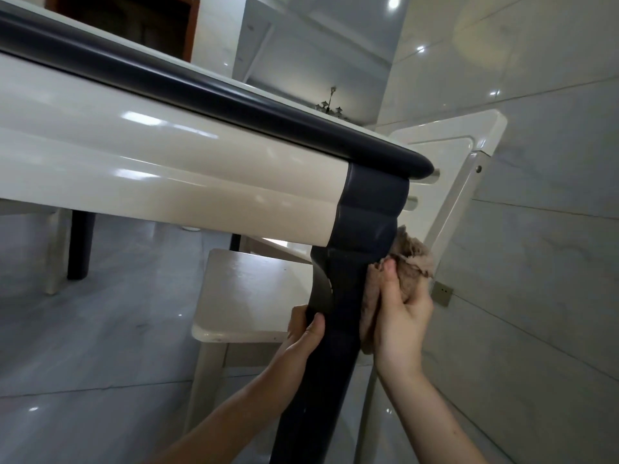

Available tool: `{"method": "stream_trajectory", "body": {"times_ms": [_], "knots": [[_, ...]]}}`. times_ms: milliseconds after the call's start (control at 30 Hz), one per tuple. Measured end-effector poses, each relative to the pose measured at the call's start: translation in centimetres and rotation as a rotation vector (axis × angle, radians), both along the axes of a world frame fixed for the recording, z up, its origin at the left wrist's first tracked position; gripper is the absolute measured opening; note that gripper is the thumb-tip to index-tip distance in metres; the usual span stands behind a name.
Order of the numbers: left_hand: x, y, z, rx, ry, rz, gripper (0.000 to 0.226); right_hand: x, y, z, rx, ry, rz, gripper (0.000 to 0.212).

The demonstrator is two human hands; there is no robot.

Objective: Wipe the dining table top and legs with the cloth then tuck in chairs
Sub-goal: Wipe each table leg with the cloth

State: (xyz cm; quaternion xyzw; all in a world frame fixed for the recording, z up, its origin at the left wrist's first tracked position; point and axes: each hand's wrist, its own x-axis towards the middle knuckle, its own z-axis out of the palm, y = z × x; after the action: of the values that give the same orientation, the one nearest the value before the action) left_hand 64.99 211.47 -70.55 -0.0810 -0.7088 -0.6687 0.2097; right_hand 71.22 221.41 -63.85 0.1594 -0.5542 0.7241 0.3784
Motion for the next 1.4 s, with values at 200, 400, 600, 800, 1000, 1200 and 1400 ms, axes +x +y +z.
{"method": "stream_trajectory", "body": {"times_ms": [200,400,600,800,1000,1200,1400], "knots": [[1.4,0.3,-0.1,0.153,0.076,-0.116,0.035,-0.6,-2.9,3.2,0.379,-0.01,-0.365,0.065],[0.5,0.3,0.4,0.058,-0.016,-0.014,0.043,-2.0,-1.6,4.9,-0.03,0.08,-0.217,0.033],[3.4,0.5,0.4,0.177,-0.005,-0.185,0.023,-0.5,-4.6,3.4,0.435,-0.067,-0.68,0.055],[3.2,0.3,0.2,0.164,0.031,-0.126,0.033,-1.9,-2.7,6.6,0.21,-0.023,-0.617,0.048],[3.1,-0.3,0.8,0.168,-0.046,-0.273,0.057,-0.3,-4.2,2.4,0.347,0.142,-0.596,0.046],[6.0,-1.9,-0.6,0.133,0.004,-0.491,0.033,-0.8,-1.5,-4.7,0.339,0.143,-0.213,0.042],[6.1,-1.7,-0.3,0.045,-0.054,-0.44,0.026,3.6,-3.2,-23.4,-0.073,-0.357,0.128,0.047]]}}
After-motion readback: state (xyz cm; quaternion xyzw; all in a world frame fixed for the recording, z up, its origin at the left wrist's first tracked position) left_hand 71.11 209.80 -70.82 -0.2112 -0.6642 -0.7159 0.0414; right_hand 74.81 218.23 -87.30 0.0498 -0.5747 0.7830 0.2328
